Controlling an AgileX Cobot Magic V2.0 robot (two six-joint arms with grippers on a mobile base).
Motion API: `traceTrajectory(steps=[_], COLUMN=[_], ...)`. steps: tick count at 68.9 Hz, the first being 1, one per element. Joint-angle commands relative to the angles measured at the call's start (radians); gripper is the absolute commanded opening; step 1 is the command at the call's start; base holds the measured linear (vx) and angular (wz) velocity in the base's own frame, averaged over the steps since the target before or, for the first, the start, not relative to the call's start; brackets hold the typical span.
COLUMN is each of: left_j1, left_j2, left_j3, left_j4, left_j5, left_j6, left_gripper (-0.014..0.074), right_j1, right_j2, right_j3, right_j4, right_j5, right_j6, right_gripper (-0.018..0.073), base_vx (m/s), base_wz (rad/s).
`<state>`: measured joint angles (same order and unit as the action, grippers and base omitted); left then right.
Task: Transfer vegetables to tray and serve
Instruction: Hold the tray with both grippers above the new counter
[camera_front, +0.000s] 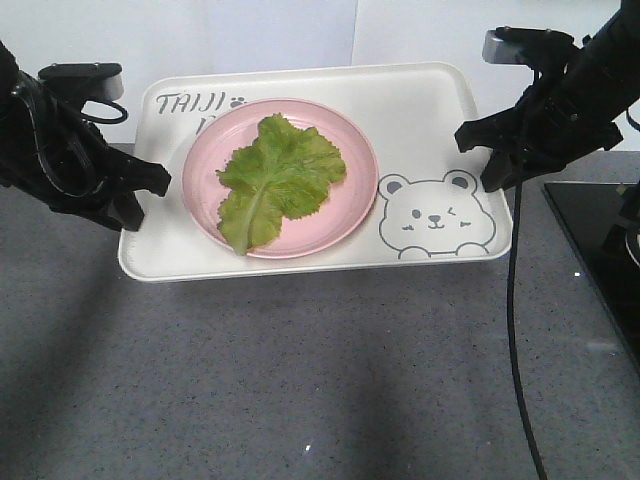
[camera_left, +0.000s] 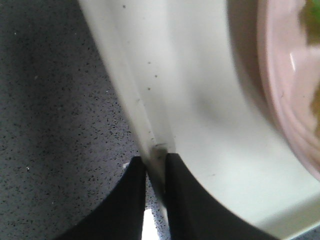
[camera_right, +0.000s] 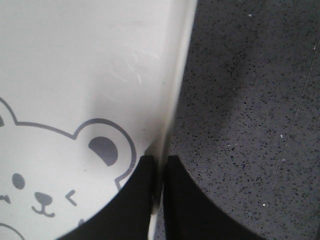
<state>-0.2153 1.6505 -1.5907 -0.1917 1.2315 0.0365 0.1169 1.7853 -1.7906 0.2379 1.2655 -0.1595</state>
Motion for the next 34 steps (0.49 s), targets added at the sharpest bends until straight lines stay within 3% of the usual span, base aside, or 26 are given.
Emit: traceTrajectory(steps=[1,34], left_j1=[-0.02,-0.02], left_j2=[-0.052,-0.052], left_j3=[-0.03,-0.03], left_j4=[-0.095,-0.095], left_j5=[-0.05,-0.05], left_j6=[0.027,0.027], left_gripper=[-0.0006,-0.0006], right_j1=[0.01,0.01], right_j2=[-0.055,-0.055], right_j3=[-0.028,-0.028], right_j4=[0.087,0.087], right_j5=[0.017,0.017], right_j6=[-0.021,-0.021], right_gripper=[-0.0005,-0.0005], base_vx=[0.0,0.0], base_wz=[0.0,0.0])
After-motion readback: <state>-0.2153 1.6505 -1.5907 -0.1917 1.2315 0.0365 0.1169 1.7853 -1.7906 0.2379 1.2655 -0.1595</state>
